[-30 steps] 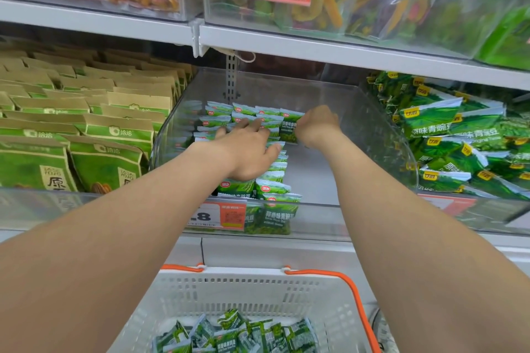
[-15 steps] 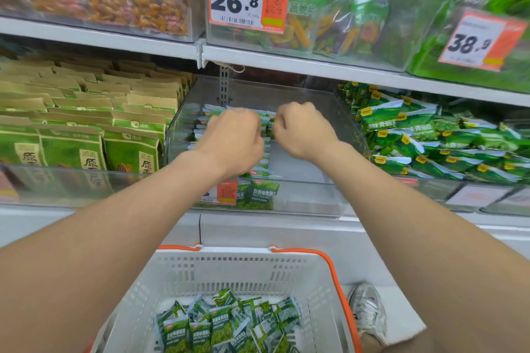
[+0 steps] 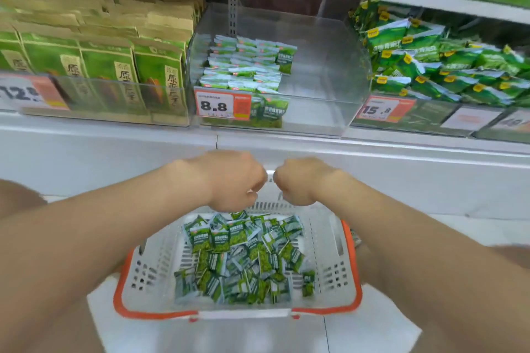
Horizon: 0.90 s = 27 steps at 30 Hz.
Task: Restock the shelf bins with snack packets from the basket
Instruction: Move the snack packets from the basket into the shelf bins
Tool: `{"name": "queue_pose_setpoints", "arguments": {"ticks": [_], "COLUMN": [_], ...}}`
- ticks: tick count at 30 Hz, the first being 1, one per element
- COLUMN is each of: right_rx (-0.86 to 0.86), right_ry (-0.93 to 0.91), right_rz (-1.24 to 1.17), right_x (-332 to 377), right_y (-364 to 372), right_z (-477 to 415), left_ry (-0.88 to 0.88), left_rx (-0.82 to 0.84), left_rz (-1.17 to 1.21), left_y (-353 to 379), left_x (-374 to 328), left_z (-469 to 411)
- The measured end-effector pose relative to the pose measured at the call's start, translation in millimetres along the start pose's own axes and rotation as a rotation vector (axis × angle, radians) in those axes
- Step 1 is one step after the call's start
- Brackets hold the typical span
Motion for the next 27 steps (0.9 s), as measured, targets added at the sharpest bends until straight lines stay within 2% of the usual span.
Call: {"name": "queue_pose_setpoints", "arguments": {"ticks": [7,12,19,27], "right_rx": [0.283,0.371,0.648,0.479], "right_ry": [0.074,0.130,0.002,0.127], "right_rz": [-0.227,-0.481,-0.539,-0.536], "right_x": [41,56,72,69], "right_y": [136,208,268,292], "right_z": [-35,-46,-41,-47], "left_ry": [0.148,0.181,0.209,0.207], "left_rx": [0.149,0.229,0.236,0.230], "left_rz": [-0.180,-0.251,-0.254,-0.251], "left_y": [53,74,77,79], "left_x": [-40,-53,-60,-60], "left_z": [-13,-26,-39,-41]}}
Point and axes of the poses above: each hand's wrist, its own z-axis away from the middle knuckle, its own y-axis out of the palm, x = y × z, the point moved 2 cm from there along -z, towards the middle knuckle, and after that the axes turned 8 degrees about -y, right-handed, at the moved point
